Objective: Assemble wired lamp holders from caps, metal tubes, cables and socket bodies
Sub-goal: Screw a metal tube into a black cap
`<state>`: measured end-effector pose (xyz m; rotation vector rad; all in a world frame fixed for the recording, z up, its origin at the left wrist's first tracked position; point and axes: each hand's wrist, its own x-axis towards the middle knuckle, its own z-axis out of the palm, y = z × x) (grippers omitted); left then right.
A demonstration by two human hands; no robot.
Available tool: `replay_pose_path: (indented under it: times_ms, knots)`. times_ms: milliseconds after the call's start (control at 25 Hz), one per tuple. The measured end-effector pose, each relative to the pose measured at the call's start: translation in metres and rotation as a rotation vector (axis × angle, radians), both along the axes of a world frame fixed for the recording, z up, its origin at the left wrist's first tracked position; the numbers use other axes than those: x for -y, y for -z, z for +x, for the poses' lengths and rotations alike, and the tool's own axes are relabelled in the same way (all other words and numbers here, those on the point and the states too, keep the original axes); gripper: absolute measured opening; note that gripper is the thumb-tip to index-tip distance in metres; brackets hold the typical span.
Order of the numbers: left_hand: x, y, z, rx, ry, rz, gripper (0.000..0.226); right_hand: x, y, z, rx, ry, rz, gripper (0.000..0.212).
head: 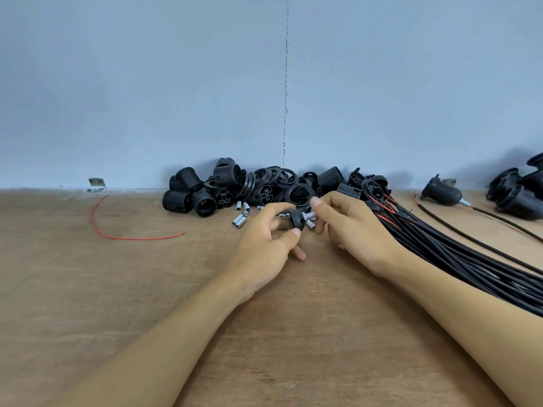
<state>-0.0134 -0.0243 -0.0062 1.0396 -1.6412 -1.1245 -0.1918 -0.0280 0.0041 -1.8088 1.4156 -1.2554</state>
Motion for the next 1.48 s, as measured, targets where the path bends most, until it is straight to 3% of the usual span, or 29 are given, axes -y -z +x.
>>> replay_pose_path:
  times_ms: [80, 240, 400, 600, 760, 880, 960, 1080, 1200, 1360, 1480]
  knots:
    - [-0.0008, -0.0001, 0.0001, 0.015, 0.013, -0.004, 0.036, 0.0008, 0.0009, 0.0011, -0.069, 0.007, 0.002, 0.040]
    - [-0.0026, -0.0004, -0.0004, 0.038, 0.040, -0.006, 0.037, -0.0010, -0.0018, 0.0028, -0.154, 0.110, 0.022, 0.062]
    - [-0.0021, -0.0019, -0.0005, 0.004, 0.030, 0.001, 0.035, -0.0035, -0.0031, 0.0019, -0.107, 0.013, 0.024, 0.039]
    - [-0.0031, -0.0005, -0.0003, 0.054, 0.055, -0.005, 0.035, -0.0040, -0.0056, 0.0051, -0.258, 0.091, 0.037, 0.062]
    - [-0.0031, 0.0005, -0.0005, 0.055, 0.045, -0.033, 0.037, -0.0059, -0.0066, 0.0090, -0.226, 0.100, 0.056, 0.068]
    - [-0.0016, -0.0008, 0.0002, -0.001, 0.026, -0.003, 0.033, -0.0066, -0.0063, 0.0074, -0.053, 0.034, 0.051, 0.050]
    - [-0.0006, -0.0008, 0.0004, -0.011, 0.022, 0.005, 0.031, -0.0057, -0.0060, 0.0052, -0.077, 0.007, 0.040, 0.035]
    - [-0.0020, -0.0001, -0.0005, 0.023, 0.041, -0.017, 0.033, -0.0029, -0.0030, 0.0049, -0.244, 0.073, 0.007, 0.053]
    - [-0.0028, 0.0002, -0.0010, 0.051, 0.033, -0.030, 0.033, -0.0022, -0.0029, 0.0041, -0.200, 0.100, 0.027, 0.065]
    - [-0.0019, 0.0000, -0.0006, -0.012, 0.018, -0.019, 0.029, -0.0032, -0.0026, 0.0025, -0.171, 0.052, 0.006, 0.042]
    - [-0.0018, -0.0003, -0.0005, -0.014, 0.032, -0.022, 0.017, -0.0026, -0.0004, 0.0034, -0.255, 0.081, -0.059, 0.043]
